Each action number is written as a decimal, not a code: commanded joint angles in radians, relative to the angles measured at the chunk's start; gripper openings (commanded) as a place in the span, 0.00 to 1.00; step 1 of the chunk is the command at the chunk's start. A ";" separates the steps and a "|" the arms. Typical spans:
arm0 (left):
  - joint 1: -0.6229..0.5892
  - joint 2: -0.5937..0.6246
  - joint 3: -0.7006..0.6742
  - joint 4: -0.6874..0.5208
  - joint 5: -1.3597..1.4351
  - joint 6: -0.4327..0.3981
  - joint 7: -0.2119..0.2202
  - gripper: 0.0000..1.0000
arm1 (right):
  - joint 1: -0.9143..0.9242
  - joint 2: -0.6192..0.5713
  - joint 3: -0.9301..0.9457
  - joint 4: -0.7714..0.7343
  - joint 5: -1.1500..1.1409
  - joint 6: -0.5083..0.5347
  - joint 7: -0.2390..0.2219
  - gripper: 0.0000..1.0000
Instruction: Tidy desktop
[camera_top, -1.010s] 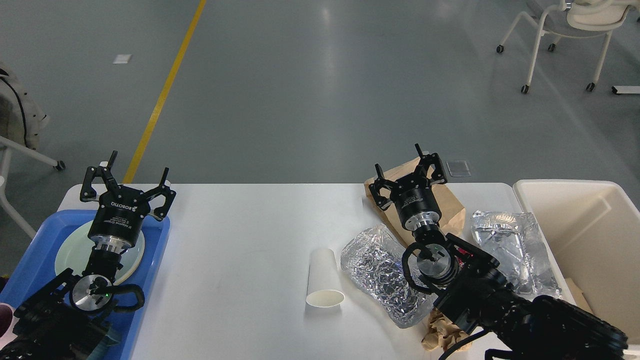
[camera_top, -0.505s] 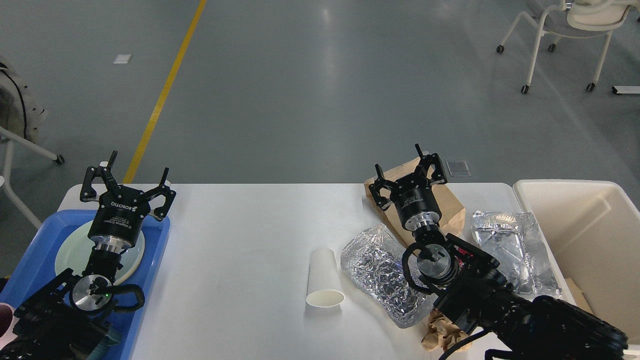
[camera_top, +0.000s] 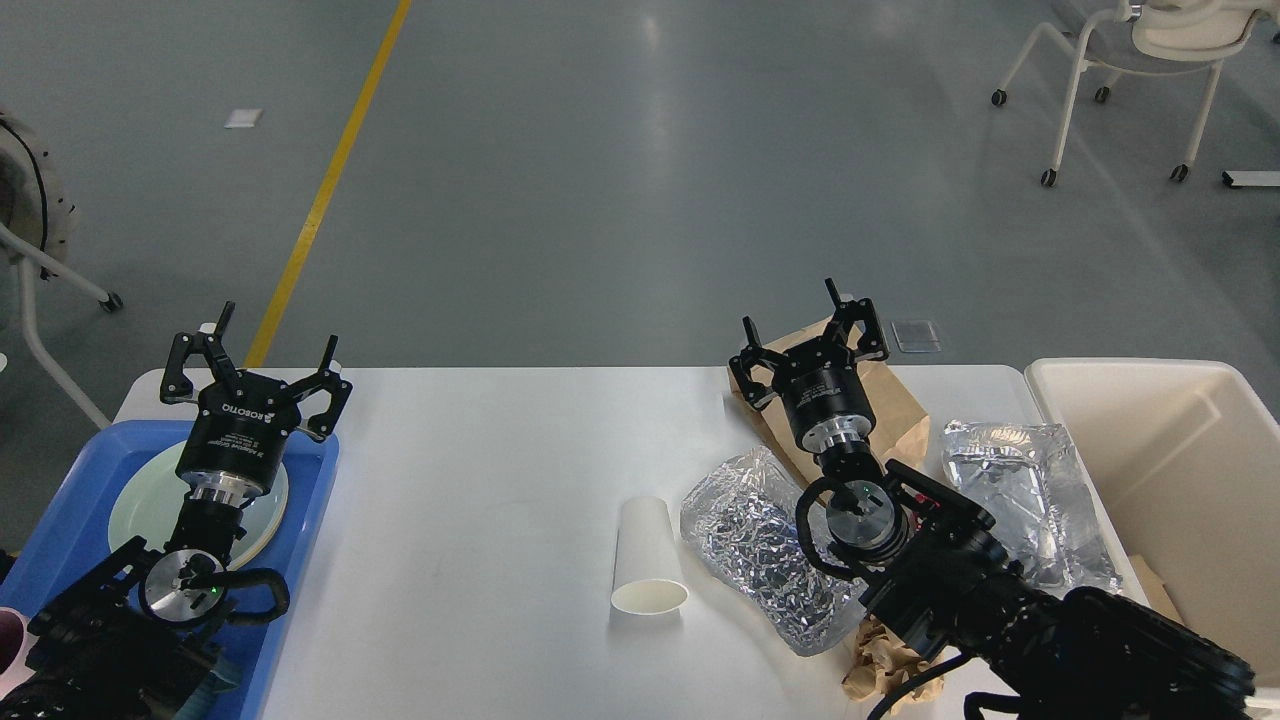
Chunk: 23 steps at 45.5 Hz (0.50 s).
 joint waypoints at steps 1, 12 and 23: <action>0.000 0.000 0.000 0.000 0.000 0.000 0.000 1.00 | 0.069 -0.138 0.029 0.124 0.000 0.006 -0.002 1.00; 0.000 0.000 0.000 0.000 0.000 0.000 0.000 1.00 | 0.184 -0.278 0.141 0.221 0.002 0.033 -0.003 1.00; 0.000 0.000 0.000 0.000 0.000 0.000 0.000 1.00 | 0.264 -0.312 0.120 0.211 -0.012 0.032 -0.005 1.00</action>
